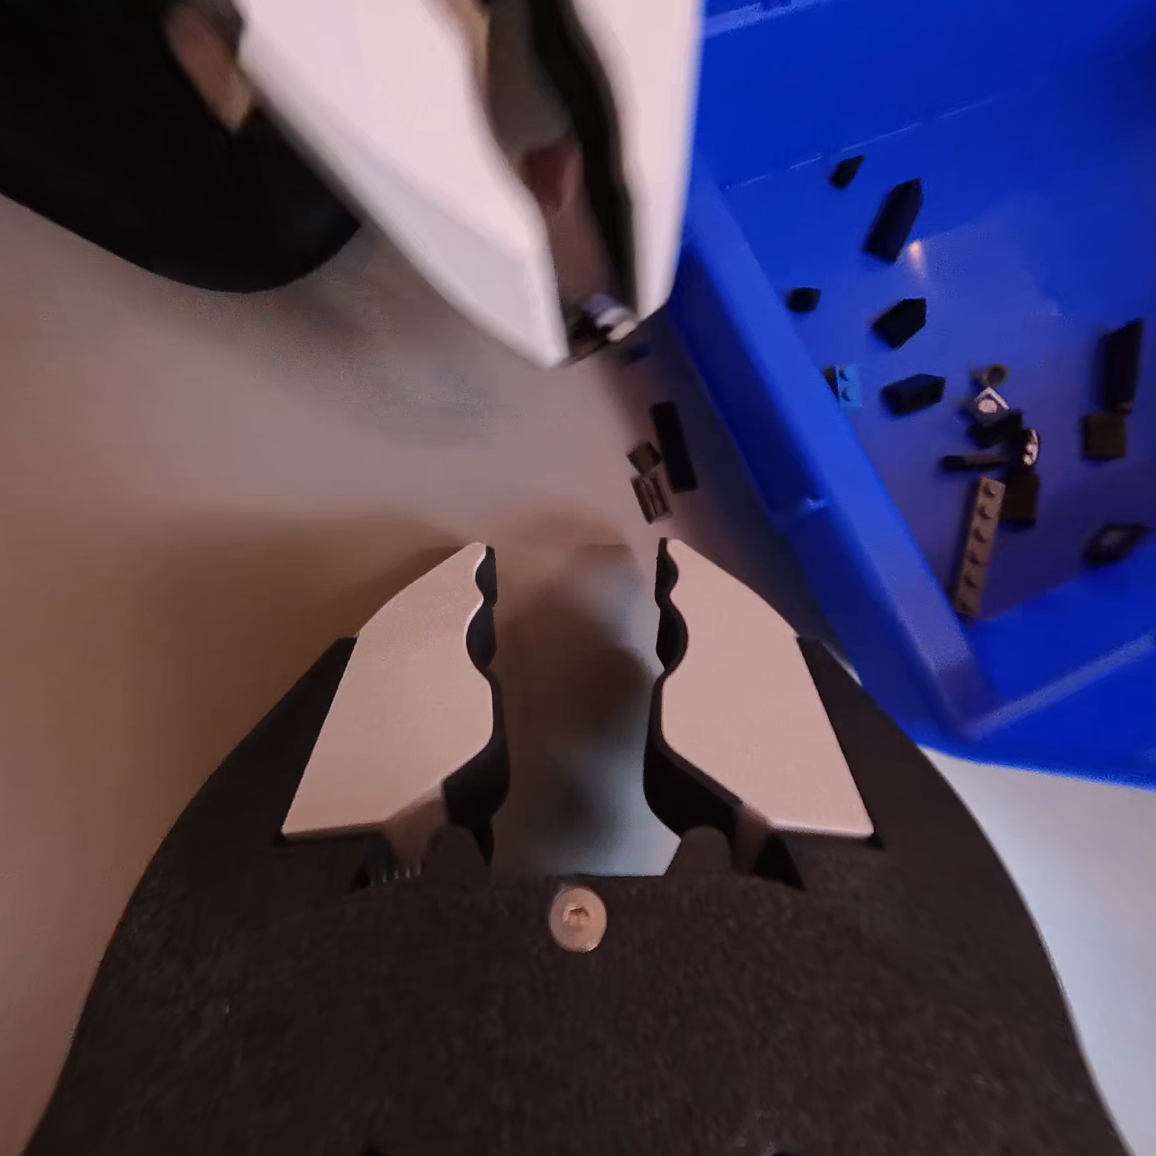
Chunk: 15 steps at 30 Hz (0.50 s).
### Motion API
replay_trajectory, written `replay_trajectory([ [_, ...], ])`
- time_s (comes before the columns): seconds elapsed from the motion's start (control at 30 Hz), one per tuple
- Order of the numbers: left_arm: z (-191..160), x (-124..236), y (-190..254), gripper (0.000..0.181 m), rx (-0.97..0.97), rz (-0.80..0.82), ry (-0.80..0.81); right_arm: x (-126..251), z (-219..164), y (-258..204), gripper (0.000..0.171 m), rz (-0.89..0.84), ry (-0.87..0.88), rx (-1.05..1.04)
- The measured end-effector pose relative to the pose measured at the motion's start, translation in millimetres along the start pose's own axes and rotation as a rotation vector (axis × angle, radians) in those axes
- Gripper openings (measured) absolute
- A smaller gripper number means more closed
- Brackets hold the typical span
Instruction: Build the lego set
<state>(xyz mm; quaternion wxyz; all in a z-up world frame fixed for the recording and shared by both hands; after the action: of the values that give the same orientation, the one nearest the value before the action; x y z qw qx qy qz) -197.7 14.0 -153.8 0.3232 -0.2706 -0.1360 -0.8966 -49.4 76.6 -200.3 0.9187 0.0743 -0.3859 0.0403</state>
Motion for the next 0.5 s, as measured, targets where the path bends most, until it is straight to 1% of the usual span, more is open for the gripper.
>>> replay_trajectory([
  [0.07, 15.0, 9.2, -13.4, 0.016, -0.003, 0.156, 0.028, -6.1, 5.8, 0.7, 0.049, -0.021, -0.021, 0.007],
  [0.13, 23.3, 10.2, -25.3, 0.018, 0.000, 0.283, -0.017, -11.8, 9.1, 5.2, 0.047, -0.058, -0.042, -0.001],
  [0.2, 23.5, 4.0, -30.8, 0.036, -0.015, 0.344, -0.103, -16.5, 10.5, 8.9, 0.042, -0.082, -0.051, -0.021],
  [0.23, 22.4, 0.7, -31.6, 0.039, -0.029, 0.370, -0.121, -18.9, 10.6, 10.3, 0.038, -0.094, -0.059, -0.032],
  [0.3, 18.3, -5.0, -30.6, 0.045, -0.047, 0.384, -0.148, -22.7, 11.0, 11.9, 0.034, -0.111, -0.067, -0.051],
  [0.4, 13.0, -8.2, -27.3, 0.046, -0.080, 0.381, -0.166, -24.3, 13.0, 13.3, 0.026, -0.110, -0.089, -0.071],
  [0.47, 13.1, -6.3, -23.0, 0.043, -0.097, 0.359, -0.157, -25.0, 14.3, 14.5, 0.016, -0.101, -0.110, -0.086],
  [0.5, 12.5, -4.9, -20.6, 0.039, -0.107, 0.350, -0.157, -25.2, 14.8, 14.9, 0.008, -0.100, -0.117, -0.087],
])
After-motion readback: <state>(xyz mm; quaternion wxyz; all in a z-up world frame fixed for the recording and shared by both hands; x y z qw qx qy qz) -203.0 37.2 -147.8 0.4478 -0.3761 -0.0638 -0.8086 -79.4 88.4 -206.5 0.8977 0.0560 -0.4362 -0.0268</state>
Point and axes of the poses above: each gripper's, where its closed fingertips meet, x back along the fingers, z out of its top, y = z × x across the jaws, the point moved 10 cm from there along x, back along the fingers, and after that the axes turned 5 degrees about -z, right-handed, at the moved point
